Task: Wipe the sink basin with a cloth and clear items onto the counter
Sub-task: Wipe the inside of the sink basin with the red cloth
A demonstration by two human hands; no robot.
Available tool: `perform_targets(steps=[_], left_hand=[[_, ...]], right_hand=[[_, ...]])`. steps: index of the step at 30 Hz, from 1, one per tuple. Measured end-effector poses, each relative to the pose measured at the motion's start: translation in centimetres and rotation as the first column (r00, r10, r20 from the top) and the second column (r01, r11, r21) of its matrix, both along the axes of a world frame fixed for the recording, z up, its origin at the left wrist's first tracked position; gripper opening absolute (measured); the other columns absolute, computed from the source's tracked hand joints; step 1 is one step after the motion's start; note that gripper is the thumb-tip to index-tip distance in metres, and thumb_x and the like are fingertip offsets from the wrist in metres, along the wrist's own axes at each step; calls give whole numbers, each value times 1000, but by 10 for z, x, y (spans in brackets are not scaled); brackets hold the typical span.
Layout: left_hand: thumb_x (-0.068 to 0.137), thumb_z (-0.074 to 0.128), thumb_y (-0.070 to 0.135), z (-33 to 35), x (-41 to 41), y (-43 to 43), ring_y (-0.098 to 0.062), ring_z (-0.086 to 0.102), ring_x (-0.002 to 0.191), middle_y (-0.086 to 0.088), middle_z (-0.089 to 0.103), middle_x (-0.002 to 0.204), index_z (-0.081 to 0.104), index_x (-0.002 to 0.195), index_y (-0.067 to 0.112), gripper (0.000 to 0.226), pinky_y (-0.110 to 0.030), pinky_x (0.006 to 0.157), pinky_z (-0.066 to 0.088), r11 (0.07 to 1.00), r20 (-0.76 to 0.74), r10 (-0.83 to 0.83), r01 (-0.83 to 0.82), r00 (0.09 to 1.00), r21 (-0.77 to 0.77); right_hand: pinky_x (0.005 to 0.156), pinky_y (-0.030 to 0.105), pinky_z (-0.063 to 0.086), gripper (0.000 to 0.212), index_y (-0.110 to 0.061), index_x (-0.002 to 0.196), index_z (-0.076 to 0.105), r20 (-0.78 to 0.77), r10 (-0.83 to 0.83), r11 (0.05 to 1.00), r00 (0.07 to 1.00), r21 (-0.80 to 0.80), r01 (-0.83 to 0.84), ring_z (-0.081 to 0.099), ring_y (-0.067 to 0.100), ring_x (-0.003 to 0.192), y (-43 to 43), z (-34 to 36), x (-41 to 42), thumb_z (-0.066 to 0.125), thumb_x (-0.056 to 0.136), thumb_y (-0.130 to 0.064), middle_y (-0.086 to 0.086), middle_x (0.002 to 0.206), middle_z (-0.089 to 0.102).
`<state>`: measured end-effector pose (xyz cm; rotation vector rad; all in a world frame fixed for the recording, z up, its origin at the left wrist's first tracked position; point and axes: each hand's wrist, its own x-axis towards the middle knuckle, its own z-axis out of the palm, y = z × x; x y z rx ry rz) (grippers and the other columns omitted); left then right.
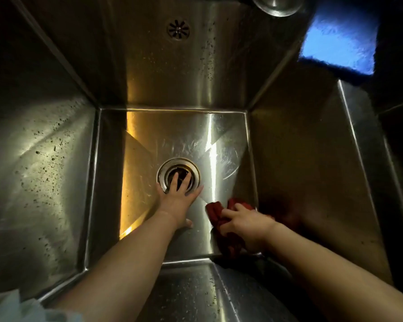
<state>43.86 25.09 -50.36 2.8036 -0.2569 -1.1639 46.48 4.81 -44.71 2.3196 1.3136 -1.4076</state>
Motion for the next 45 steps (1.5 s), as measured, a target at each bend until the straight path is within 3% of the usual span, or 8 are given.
perform_targets(steps=[8, 13, 18, 21, 25, 31, 38, 45], left_hand=[[71, 67, 62, -3, 0, 44, -35, -23, 140, -4, -27, 154, -9, 146, 43, 108, -68, 106, 3, 993, 40, 57, -61, 998, 102], [71, 66, 64, -5, 2, 51, -35, -22, 141, -3, -27, 154, -9, 146, 43, 108, -67, 107, 5, 991, 50, 76, -81, 996, 111], [73, 68, 57, -1, 10, 46, -34, -17, 142, -2, -23, 155, -12, 145, 42, 109, -65, 108, 9, 993, 97, 112, -116, 989, 37], [69, 71, 60, 5, 13, 44, -31, -10, 143, 0, -15, 157, -13, 147, 35, 117, -60, 110, 13, 989, 160, 143, -134, 977, -69], [62, 78, 55, 11, 18, 39, -24, 2, 144, 3, -1, 157, -10, 148, 33, 125, -49, 114, 21, 942, 205, 223, -157, 953, -295], [76, 73, 40, 18, 23, 19, -23, 28, 137, -4, 32, 149, 31, 142, 18, 81, -38, 111, 28, 931, 174, 208, -140, 963, -337], [77, 71, 21, 31, 19, 14, -27, 45, 123, -9, 46, 134, 40, 129, 14, 60, -32, 97, 37, 928, 91, 211, -170, 973, -332], [74, 72, 34, 67, 9, 19, -30, 55, 110, -10, 51, 128, 26, 135, 19, 78, -38, 84, 48, 960, 77, 209, -190, 975, -204]], right_hand=[[84, 49, 44, 47, -40, 117, 41, 19, 98, 974, 995, 203, -99, 31, 31, 119, 10, -24, -12, 66, 79, -28, -3, 136, 24], [97, 46, 38, 41, -40, 115, 46, 97, -207, 938, 973, 301, 170, 27, 30, 123, 22, -34, 7, 65, 80, -29, -2, 137, 30], [97, 37, 37, 41, -33, 109, 54, 24, -681, 628, 732, 534, 566, 37, 32, 117, 55, -41, 21, 68, 73, -18, 0, 133, 39], [98, 36, 41, 47, -28, 117, 56, -33, -758, 496, 651, 618, 609, 43, 29, 115, 65, -43, 17, 72, 73, -24, 3, 131, 45], [95, 32, 43, 76, -29, 136, 40, -66, -690, 553, 720, 594, 584, 42, 23, 119, 58, -41, 15, 75, 68, -28, 3, 137, 43], [97, 45, 42, 87, -39, 136, 32, 217, -690, 714, 691, 362, 600, 27, 31, 130, 30, -28, 37, 78, 63, -48, -1, 150, 16], [85, 22, 41, 72, -28, 129, 45, -122, -838, 483, 533, 292, 826, 53, 26, 107, 44, -23, 16, 81, 66, -32, 6, 126, 38], [83, 24, 44, 40, -20, 115, 58, -191, -841, 454, 505, 258, 853, 59, 25, 99, 60, 1, 11, 70, 78, -26, 9, 113, 59]])
